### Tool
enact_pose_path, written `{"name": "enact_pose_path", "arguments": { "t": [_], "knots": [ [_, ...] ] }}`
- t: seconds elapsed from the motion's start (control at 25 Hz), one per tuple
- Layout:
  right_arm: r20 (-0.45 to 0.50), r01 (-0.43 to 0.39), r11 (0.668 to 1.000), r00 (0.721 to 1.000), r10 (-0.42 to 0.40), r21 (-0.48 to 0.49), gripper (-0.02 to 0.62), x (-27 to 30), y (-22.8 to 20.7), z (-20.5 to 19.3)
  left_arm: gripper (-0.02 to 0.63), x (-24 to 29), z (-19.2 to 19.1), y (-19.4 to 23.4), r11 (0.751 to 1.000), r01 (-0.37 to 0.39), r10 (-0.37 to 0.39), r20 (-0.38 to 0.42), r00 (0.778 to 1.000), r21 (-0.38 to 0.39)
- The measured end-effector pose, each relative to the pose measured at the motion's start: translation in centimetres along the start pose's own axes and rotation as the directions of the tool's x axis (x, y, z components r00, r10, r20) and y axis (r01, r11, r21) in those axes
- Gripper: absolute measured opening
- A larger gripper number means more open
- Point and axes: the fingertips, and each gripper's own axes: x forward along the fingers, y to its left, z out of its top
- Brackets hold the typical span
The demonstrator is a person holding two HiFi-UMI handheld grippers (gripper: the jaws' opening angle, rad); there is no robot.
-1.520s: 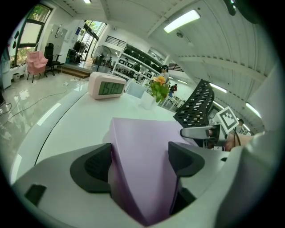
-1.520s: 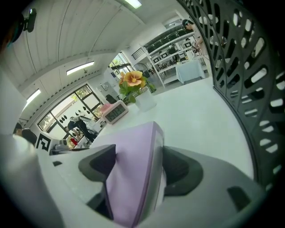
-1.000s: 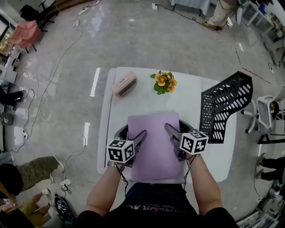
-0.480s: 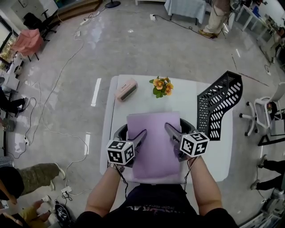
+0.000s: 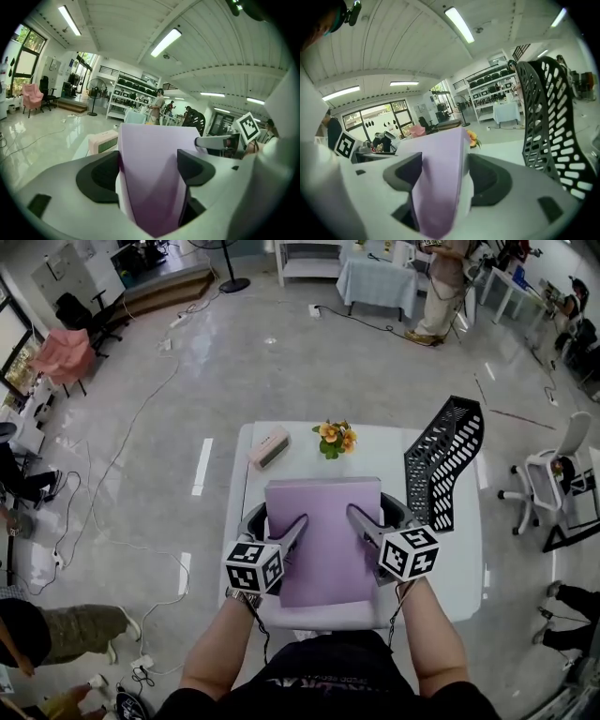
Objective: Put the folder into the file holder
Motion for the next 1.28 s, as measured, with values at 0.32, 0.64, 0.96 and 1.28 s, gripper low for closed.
{"name": "enact_pose_path", "arguments": {
  "t": [0.32,0.64,0.96,1.28],
  "knots": [
    [0.120,0.023,0.996,0.993,-0.013,-0.081,0.317,-3.9,3.4,2.3,0.382,-3.8,2.7,-1.8,0.997,0.023,-0.030,0.106,0.994,0.067],
    [0.243,0.031,0.991,0.970,0.002,-0.134,0.316,-8.2,6.8,3.6,0.377,-8.1,4.3,-3.8,0.989,0.043,-0.071,0.204,0.976,0.142],
    [0.284,0.048,0.982,0.959,0.007,-0.185,0.314,-12.1,9.6,2.6,0.370,-12.3,3.8,-5.8,0.978,0.062,-0.115,0.262,0.958,0.200],
    [0.285,0.035,0.978,0.958,0.026,-0.206,0.314,-14.6,11.0,1.3,0.365,-14.9,3.0,-7.0,0.969,0.061,-0.133,0.301,0.944,0.239]
  ]
}}
